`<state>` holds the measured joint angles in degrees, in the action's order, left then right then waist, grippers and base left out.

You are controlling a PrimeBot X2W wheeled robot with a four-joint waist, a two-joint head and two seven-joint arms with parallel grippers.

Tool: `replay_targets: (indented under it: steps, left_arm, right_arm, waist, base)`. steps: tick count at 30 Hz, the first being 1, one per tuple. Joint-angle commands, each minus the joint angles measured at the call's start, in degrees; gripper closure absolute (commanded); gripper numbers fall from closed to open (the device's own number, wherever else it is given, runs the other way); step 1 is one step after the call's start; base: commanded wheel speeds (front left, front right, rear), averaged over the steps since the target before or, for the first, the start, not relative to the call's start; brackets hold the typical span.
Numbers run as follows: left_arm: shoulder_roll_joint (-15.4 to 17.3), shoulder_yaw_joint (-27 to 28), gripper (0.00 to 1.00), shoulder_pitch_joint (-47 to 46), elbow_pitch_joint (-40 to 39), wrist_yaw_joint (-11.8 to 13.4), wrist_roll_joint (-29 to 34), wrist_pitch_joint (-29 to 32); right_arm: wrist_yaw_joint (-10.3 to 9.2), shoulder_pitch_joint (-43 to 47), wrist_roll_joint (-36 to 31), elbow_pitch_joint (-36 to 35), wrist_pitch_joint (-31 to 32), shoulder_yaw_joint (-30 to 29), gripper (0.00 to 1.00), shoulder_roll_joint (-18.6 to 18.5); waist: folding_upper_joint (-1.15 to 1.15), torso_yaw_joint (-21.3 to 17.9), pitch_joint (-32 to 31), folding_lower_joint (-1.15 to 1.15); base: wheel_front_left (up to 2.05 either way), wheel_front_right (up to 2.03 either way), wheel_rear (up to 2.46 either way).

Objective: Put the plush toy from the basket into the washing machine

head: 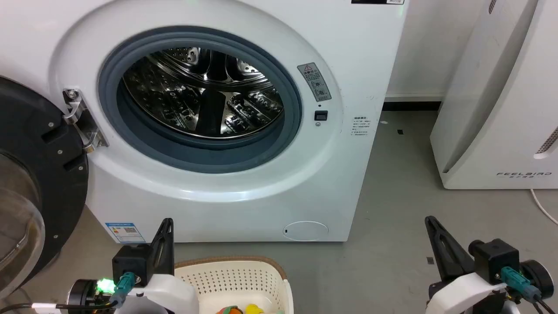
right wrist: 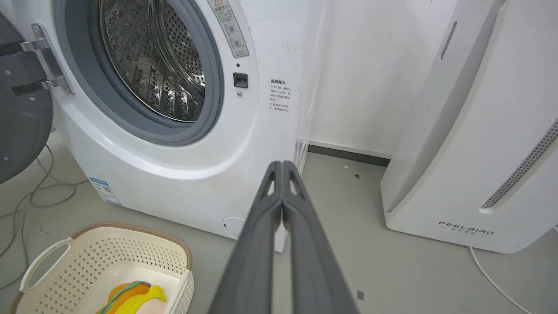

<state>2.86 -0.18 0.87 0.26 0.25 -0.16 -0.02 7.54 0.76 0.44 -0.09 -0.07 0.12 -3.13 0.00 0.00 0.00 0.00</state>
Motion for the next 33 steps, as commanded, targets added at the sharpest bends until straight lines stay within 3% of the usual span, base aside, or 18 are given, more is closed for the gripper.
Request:
replay_targets:
  steps: [1, 5, 6, 7, 8, 9, 33]
  left_arm:
    - [0.0, 0.2, 1.00, -0.9, -0.3, -0.2, 0.2, 0.0]
    - [0.0, 0.2, 1.00, -0.9, -0.3, -0.2, 0.2, 0.0]
    - [0.0, 0.0, 0.00, 0.0, 0.0, 0.0, 0.0, 0.0]
    - [0.0, -0.1, 1.00, 0.0, 0.0, 0.0, 0.0, 0.0]
    - [0.0, -0.1, 1.00, 0.0, 0.1, 0.1, 0.0, 0.0]
    - [0.0, -0.2, 0.00, 0.0, 0.1, 0.1, 0.0, 0.0]
    - [0.2, -1.8, 0.00, -1.6, 4.6, 0.5, -0.6, -2.9]
  right_arm:
    - [-0.05, -0.8, -0.4, 0.1, 0.1, -0.1, 1.00, 0.2]
    - [-0.05, -0.8, -0.4, 0.1, 0.1, -0.1, 1.00, 0.2]
    - [0.00, 0.0, 0.0, 0.0, 0.0, 0.0, 0.00, 0.0]
    - [0.00, 0.0, 0.0, 0.0, 0.0, 0.0, 1.00, 0.0]
    - [0.00, 0.0, 0.0, 0.0, 0.0, 0.1, 1.00, 0.0]
    - [0.00, 0.0, 0.0, 0.0, 0.0, 0.1, 0.00, 0.0]
    - [-0.01, -0.7, 0.1, -1.6, -2.9, -0.8, 0.00, 0.0]
  waist:
    - [0.00, 0.0, 0.0, 0.00]
    - [0.00, 0.0, 0.0, 0.00]
    - [0.00, 0.0, 0.0, 0.00]
    - [0.00, 0.0, 0.0, 0.00]
    - [0.00, 0.0, 0.0, 0.00]
    - [0.00, 0.0, 0.0, 0.00]
    - [0.00, -0.9, 3.4, 0.00]
  base:
    - [0.00, 0.00, 0.00]
    - [0.00, 0.00, 0.00]
    - [0.00, 0.00, 0.00]
    - [0.00, 0.00, 0.00]
    - [0.00, 0.00, 0.00]
    - [0.00, 0.00, 0.00]
    - [0.00, 0.00, 0.00]
